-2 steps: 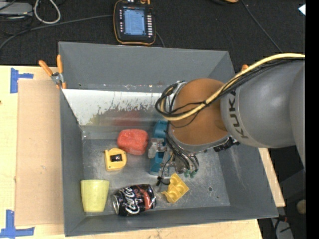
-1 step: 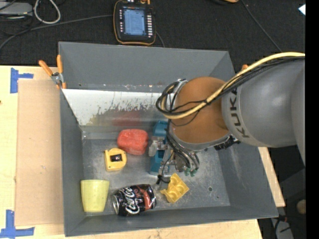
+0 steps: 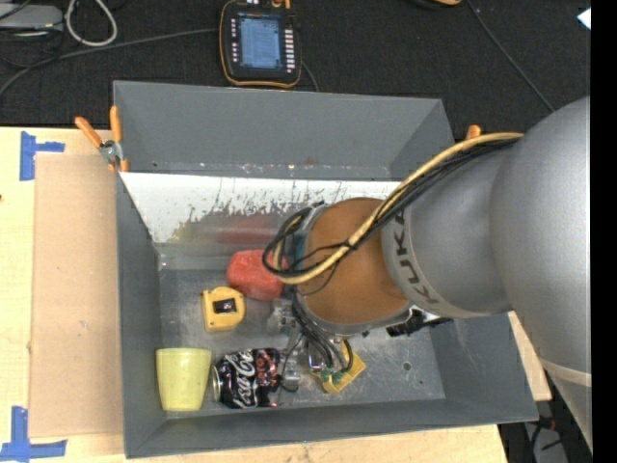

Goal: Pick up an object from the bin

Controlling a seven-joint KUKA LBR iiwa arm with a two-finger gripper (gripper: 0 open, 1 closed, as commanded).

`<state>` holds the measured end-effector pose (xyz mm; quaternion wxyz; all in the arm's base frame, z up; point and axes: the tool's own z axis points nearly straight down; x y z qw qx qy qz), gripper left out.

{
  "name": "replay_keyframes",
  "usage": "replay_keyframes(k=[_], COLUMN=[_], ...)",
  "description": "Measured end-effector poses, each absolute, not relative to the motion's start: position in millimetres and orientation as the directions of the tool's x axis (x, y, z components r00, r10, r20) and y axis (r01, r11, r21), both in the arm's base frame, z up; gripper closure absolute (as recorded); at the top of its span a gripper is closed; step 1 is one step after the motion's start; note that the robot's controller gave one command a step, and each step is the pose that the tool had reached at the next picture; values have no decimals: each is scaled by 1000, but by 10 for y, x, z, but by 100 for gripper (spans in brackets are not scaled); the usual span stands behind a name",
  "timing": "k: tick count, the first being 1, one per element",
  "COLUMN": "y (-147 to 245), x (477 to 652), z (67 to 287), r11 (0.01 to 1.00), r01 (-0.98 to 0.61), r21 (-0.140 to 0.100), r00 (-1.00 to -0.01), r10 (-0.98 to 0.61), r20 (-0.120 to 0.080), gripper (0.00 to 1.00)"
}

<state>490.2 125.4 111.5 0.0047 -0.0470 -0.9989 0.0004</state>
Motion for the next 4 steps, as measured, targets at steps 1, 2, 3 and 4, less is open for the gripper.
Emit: replay_keyframes(k=[1,2,3,4], y=[1398,1303,1374,1264], x=[4825,4821,4731,4746], z=[1381,1309,711,693], r11=[996,977,997,953], r01=[92,214,79,304], r21=[0,-3,4,-1], r00=[-996,-977,-997,-953], r10=[92,214,79,304], r20=[-1,9,-13,3], gripper=[0,0,0,100])
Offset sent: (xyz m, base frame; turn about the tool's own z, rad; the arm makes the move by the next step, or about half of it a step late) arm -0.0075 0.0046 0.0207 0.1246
